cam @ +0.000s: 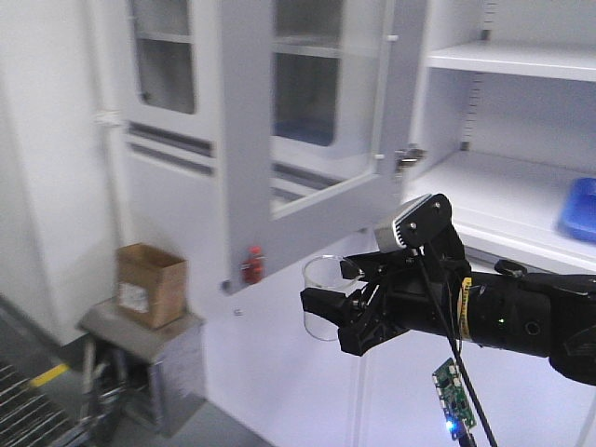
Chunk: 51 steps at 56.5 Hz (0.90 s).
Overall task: Pick beaker and place in left cabinet
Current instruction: 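Hold the beaker in the right gripper while driving to the cabinet, then move the held beaker into the cabinet over the blue tray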
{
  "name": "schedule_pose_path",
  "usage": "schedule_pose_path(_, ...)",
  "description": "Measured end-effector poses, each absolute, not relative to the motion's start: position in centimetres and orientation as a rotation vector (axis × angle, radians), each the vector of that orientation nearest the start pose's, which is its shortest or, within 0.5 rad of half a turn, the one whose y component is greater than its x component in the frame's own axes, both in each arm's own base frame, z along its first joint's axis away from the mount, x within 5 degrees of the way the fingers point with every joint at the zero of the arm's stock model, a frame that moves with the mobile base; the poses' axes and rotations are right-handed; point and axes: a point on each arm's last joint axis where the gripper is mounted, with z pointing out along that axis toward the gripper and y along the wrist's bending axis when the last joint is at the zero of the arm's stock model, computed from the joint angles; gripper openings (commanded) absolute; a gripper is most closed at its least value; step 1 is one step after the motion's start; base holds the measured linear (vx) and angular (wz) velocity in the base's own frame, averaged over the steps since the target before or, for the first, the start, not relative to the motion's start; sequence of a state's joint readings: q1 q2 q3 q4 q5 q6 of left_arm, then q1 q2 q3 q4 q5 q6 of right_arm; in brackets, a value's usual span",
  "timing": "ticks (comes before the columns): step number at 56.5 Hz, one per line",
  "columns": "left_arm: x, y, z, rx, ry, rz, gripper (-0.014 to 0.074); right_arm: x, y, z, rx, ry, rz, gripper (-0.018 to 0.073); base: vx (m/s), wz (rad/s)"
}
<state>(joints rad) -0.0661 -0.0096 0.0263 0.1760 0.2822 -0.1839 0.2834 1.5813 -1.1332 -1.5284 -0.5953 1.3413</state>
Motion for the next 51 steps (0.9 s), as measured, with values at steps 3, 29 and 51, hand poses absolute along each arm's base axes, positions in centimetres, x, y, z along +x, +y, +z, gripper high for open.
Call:
schedule_pose_path(3,5.49,0.08,17.97,0.011,1.778,-0.015,0.0004,32.68,14.82,31.24,-0.816,1.708,0.635,0.0219,0.18,-0.68)
schedule_pose_path(29,5.49,0.08,17.97,0.011,1.778,-0.015,0.0004,32.68,14.82,31.24,-0.816,1.708,0.635,0.0219,0.18,-0.57)
schedule_pose_path(51,5.49,0.08,17.97,0.011,1.778,-0.015,0.0004,32.68,14.83,31.24,-0.817,1.708,0.636,0.0219,0.19,-0.3)
